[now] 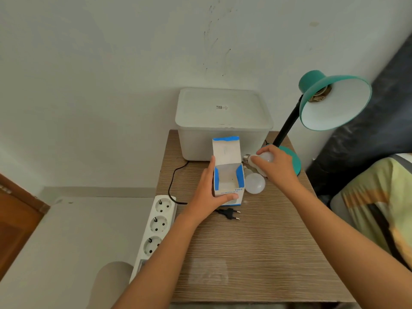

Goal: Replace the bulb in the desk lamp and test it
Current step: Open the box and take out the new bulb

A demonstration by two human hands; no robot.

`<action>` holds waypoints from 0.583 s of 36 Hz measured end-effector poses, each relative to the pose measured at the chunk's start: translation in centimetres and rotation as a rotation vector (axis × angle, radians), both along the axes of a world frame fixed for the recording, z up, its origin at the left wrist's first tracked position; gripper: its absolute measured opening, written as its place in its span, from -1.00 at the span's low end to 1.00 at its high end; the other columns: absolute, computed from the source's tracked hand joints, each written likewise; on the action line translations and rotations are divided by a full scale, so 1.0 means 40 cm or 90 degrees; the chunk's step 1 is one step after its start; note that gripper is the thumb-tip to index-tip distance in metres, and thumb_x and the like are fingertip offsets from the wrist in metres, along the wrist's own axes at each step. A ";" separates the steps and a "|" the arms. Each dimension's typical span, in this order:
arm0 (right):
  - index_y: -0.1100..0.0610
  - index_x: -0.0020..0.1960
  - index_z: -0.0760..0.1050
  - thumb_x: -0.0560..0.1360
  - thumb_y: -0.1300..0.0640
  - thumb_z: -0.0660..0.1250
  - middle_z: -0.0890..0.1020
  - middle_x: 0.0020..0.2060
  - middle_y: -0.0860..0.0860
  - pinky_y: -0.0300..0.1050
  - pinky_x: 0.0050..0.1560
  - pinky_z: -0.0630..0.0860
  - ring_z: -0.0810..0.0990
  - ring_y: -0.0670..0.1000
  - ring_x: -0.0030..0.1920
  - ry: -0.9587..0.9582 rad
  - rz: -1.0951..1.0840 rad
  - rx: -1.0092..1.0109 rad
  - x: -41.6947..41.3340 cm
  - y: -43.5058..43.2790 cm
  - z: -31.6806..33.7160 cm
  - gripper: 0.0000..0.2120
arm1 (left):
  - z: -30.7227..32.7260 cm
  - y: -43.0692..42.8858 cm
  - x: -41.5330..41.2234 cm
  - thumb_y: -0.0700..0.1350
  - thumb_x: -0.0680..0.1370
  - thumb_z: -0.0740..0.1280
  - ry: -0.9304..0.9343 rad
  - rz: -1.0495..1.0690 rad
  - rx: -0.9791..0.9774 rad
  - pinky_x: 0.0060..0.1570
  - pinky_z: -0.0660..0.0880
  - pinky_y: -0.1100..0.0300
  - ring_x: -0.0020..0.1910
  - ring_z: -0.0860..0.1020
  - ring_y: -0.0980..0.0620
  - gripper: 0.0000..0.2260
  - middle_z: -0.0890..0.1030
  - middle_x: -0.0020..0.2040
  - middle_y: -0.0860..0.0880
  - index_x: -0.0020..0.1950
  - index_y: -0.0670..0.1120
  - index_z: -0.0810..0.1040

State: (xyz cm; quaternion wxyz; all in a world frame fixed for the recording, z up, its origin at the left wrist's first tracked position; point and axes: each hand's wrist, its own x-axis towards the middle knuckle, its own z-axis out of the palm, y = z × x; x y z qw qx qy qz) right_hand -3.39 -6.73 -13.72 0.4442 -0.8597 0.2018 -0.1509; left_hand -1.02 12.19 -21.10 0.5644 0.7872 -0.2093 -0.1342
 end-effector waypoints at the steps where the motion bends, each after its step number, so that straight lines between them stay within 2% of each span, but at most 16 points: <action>1: 0.10 -0.04 0.50 0.38 0.07 0.42 0.52 -0.11 0.00 -0.13 -0.24 0.50 0.48 -0.02 -0.14 0.015 0.011 0.006 0.011 0.003 -0.002 -0.80 | 0.001 0.000 -0.002 0.00 0.36 0.53 -0.006 -0.009 0.008 0.15 0.40 0.37 0.28 0.27 0.38 -0.01 0.25 0.33 0.17 0.52 0.21 -0.14; 2: 0.11 -0.04 0.51 0.37 0.08 0.42 0.52 -0.11 0.01 -0.15 -0.27 0.49 0.47 -0.04 -0.17 0.025 0.023 0.009 0.021 0.006 -0.006 -0.79 | 0.001 0.000 -0.004 -0.01 0.36 0.53 -0.011 -0.016 0.014 0.10 0.36 0.43 0.25 0.26 0.44 -0.01 0.25 0.31 0.18 0.51 0.23 -0.14; 4: 0.13 -0.03 0.52 0.37 0.09 0.42 0.53 -0.10 0.02 -0.19 -0.30 0.48 0.46 -0.09 -0.21 0.029 0.038 0.014 0.037 0.011 -0.012 -0.78 | 0.004 0.002 -0.005 0.00 0.36 0.53 -0.018 -0.023 0.020 0.12 0.35 0.40 0.24 0.25 0.46 -0.02 0.26 0.30 0.20 0.50 0.27 -0.14; 8: 0.10 -0.03 0.53 0.37 0.07 0.44 0.53 -0.08 0.02 -0.22 -0.33 0.47 0.46 -0.12 -0.21 0.035 0.047 0.041 0.044 0.008 -0.005 -0.78 | 0.008 0.006 0.001 0.07 0.35 0.52 0.005 -0.030 0.023 0.29 0.41 0.07 0.36 0.32 0.21 -0.03 0.31 0.40 0.13 0.49 0.29 -0.12; 11: 0.06 -0.03 0.52 0.37 0.02 0.46 0.55 -0.05 0.02 -0.25 -0.30 0.44 0.49 -0.07 -0.15 0.025 0.081 0.022 -0.007 -0.025 0.008 -0.76 | 0.022 -0.019 -0.024 0.11 0.36 0.50 0.017 -0.052 0.036 0.31 0.41 0.01 0.37 0.33 0.14 -0.06 0.29 0.43 0.14 0.51 0.25 -0.10; 14: 0.04 0.02 0.51 0.35 -0.01 0.47 0.55 0.02 0.02 -0.24 -0.23 0.42 0.49 -0.02 -0.03 0.036 0.111 -0.036 -0.021 -0.020 -0.002 -0.70 | 0.016 -0.022 -0.021 0.03 0.39 0.50 0.025 -0.045 0.036 0.26 0.44 0.10 0.32 0.38 0.13 -0.05 0.30 0.40 0.08 0.51 0.20 -0.14; 18: 0.08 0.12 0.49 0.37 0.01 0.45 0.51 0.10 0.03 -0.21 -0.06 0.33 0.41 -0.08 0.03 -0.005 0.082 -0.121 -0.037 0.006 -0.016 -0.63 | 0.011 -0.019 -0.012 -0.06 0.37 0.52 0.011 -0.017 0.025 0.10 0.44 0.36 0.27 0.35 0.19 -0.08 0.24 0.37 0.10 0.53 0.12 -0.04; 21: 0.10 0.17 0.47 0.40 0.01 0.42 0.50 0.13 0.03 -0.21 -0.01 0.28 0.37 -0.11 0.04 -0.044 0.065 -0.171 -0.066 0.010 -0.012 -0.61 | 0.032 -0.028 -0.015 -0.08 0.36 0.53 -0.031 -0.003 0.025 0.10 0.42 0.43 0.30 0.30 0.18 -0.10 0.18 0.43 0.05 0.52 0.08 0.02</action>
